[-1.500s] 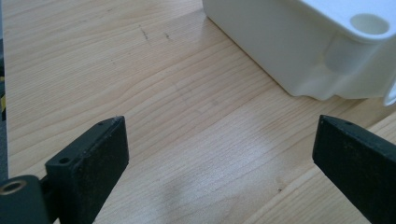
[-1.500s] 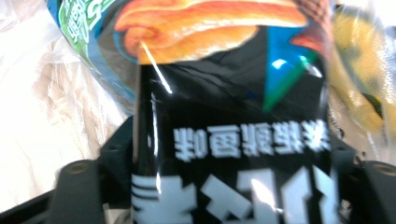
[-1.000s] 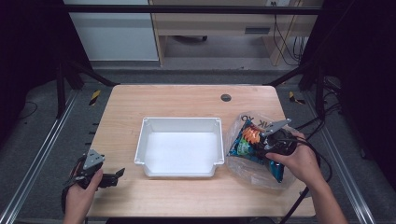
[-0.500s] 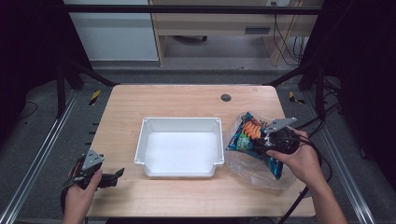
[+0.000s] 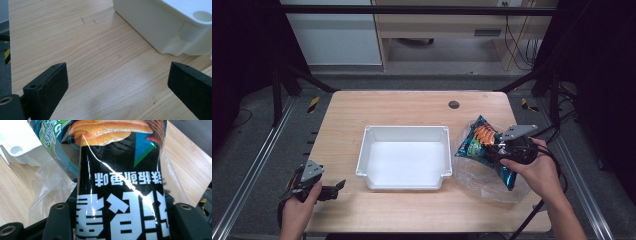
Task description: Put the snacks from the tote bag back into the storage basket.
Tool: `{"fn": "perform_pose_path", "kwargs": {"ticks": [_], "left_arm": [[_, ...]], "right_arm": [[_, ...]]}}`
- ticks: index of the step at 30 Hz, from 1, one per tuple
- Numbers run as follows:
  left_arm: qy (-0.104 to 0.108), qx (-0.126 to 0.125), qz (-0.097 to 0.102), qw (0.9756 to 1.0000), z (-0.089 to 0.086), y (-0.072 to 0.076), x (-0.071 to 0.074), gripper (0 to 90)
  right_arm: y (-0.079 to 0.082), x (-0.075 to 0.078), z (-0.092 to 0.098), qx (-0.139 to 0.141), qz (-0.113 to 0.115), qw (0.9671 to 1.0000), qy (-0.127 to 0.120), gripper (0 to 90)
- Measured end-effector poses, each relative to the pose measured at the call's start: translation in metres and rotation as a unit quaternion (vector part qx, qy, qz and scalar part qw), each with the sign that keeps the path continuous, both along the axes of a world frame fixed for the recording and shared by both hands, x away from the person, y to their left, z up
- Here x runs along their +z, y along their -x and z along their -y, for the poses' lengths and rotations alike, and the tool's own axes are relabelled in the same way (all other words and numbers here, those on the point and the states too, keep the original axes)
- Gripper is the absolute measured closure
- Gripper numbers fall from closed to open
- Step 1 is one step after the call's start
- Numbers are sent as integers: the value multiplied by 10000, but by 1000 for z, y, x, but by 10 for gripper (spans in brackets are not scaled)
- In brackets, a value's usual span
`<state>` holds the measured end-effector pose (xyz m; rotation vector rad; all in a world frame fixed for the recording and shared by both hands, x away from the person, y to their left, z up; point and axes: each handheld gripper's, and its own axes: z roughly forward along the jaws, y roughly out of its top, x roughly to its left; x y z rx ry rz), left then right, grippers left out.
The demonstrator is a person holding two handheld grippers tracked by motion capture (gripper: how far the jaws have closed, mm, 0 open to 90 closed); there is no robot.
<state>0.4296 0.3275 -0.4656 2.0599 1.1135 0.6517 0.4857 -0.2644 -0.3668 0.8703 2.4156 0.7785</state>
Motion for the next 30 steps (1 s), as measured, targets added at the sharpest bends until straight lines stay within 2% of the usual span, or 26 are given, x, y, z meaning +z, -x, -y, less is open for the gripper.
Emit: {"fn": "perform_pose_path", "kwargs": {"ticks": [8,12,20,30], "left_arm": [[6,11,34,10000,0,0,1,28],[24,14,25,10000,-1,-1,2,28],[43,5,31,10000,-1,0,2,29],[21,37,5,10000,-2,-1,1,29]], "right_arm": [[-5,16,-7,136,132,9998,1,433],[-8,24,-16,244,194,9995,-19,434],[-13,32,-36,354,225,9991,18,434],[-17,34,-48,551,247,9982,22,435]]}}
